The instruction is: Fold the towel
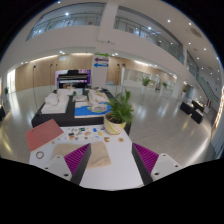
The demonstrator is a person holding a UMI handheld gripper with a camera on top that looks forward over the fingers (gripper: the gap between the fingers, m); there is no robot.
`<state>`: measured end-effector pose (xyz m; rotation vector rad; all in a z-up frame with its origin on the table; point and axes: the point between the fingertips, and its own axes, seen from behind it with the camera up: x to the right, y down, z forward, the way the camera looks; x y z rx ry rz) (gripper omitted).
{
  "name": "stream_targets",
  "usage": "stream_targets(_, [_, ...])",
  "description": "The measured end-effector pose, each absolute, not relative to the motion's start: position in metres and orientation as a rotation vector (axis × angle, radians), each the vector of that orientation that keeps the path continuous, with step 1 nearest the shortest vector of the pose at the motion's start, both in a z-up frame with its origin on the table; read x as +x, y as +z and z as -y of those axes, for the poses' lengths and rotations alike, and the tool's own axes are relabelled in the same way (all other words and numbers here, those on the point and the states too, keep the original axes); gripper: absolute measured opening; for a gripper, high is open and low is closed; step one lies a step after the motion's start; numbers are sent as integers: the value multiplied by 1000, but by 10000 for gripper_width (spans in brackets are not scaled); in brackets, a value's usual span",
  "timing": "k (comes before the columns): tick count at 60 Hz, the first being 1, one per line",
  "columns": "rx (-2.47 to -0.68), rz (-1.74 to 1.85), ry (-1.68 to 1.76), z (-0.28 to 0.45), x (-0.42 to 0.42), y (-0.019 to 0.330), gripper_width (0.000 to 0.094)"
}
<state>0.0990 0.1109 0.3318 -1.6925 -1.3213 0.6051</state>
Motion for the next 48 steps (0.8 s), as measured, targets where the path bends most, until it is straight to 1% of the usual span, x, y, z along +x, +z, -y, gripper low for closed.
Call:
stream_targets(4, [-1683, 1356, 632, -76, 96, 324, 853])
stream_targets(6, [-1680, 1383, 650, -80, 109, 329, 856])
stream_targets(7, [-1677, 1389, 661, -62, 92, 317, 854])
stream_targets(11, [-1663, 1426, 719, -23, 84, 309, 855])
stream_targets(16, [-1651, 1490, 743, 17, 81, 291, 853])
stream_targets(23, [-1612, 1568, 765, 77, 63, 256, 847])
stream_targets(24, [-1609, 1584, 771, 84, 70, 261, 852])
stream_targets(28, [-1602, 1643, 800, 117, 60, 234, 849])
stream_targets(31, [-1587, 1666, 824, 141, 55, 222, 853])
stream_targets(41, [-1561, 1691, 806, 179, 25, 168, 849])
stream_targets(48, [-1540, 1688, 757, 187, -8, 123, 853])
